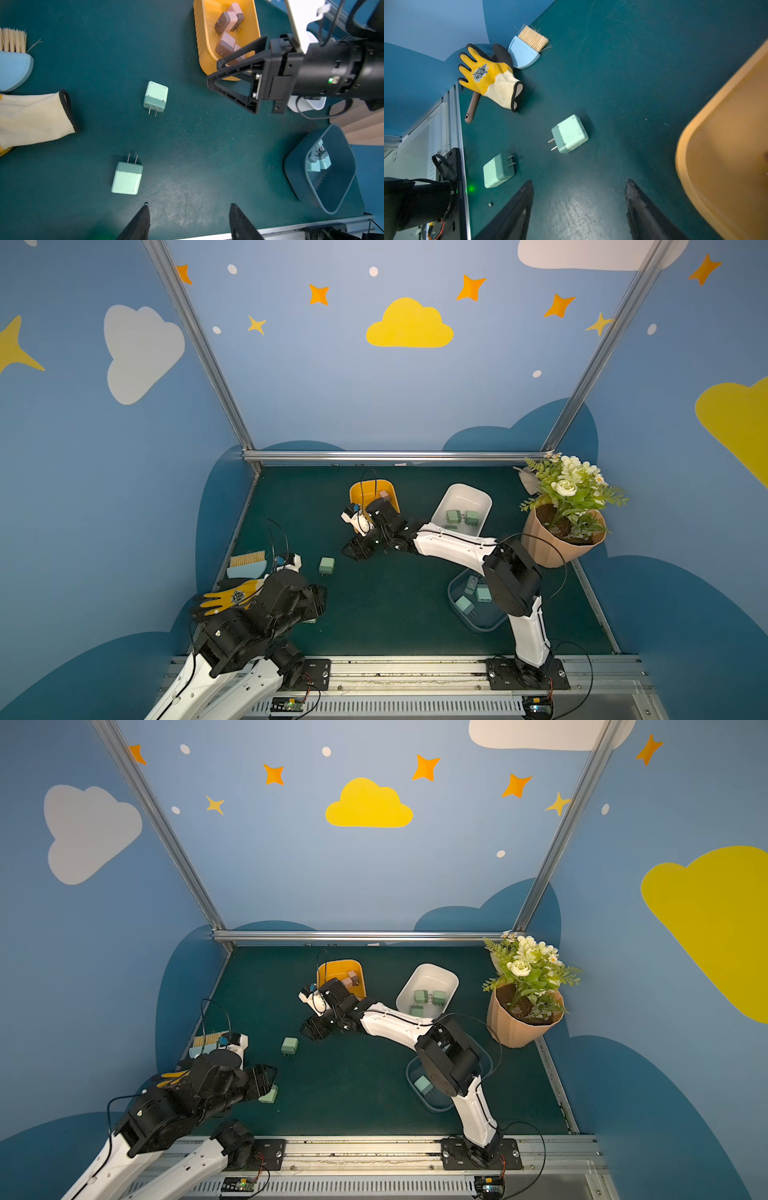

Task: Place the plugs by color into the storage box
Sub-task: Adjust the plug at the center of the board.

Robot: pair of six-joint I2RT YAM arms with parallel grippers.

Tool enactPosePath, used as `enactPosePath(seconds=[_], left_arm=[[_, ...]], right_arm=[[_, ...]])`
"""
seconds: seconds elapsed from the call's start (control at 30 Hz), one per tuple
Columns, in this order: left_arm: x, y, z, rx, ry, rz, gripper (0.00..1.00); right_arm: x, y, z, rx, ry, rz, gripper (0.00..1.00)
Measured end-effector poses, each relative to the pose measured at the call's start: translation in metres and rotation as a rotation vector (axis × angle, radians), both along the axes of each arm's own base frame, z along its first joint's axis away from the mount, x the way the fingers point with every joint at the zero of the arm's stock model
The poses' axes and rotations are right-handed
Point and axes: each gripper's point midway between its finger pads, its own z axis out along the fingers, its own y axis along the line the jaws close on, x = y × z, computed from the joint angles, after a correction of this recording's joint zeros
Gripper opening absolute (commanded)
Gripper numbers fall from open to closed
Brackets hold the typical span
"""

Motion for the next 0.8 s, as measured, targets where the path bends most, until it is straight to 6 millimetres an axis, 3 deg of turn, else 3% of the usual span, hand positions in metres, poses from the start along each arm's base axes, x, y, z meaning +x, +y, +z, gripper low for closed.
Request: enactPosePath(seconds=[0.37,0.57,0.8], left_arm=[[0.001,-0.010,-0.012,0.021,0.060,-0.043,0.62],[-0.002,-0.010,-0.008,-0.016,0.023,-0.053,0.64],[-0.005,-0.008,-0.003,-0.048,-0.015,-0.052,0.64]], right_arm=[[-0.005,0.048,-0.054,-0.026,-0.005,0.149,0.71],[-0.001,0.066,-0.062,-0.017,-0.043,0.211,0.71],[-0.016,0.070,-0.077,-0.026,-0.050,0.280,0.71]])
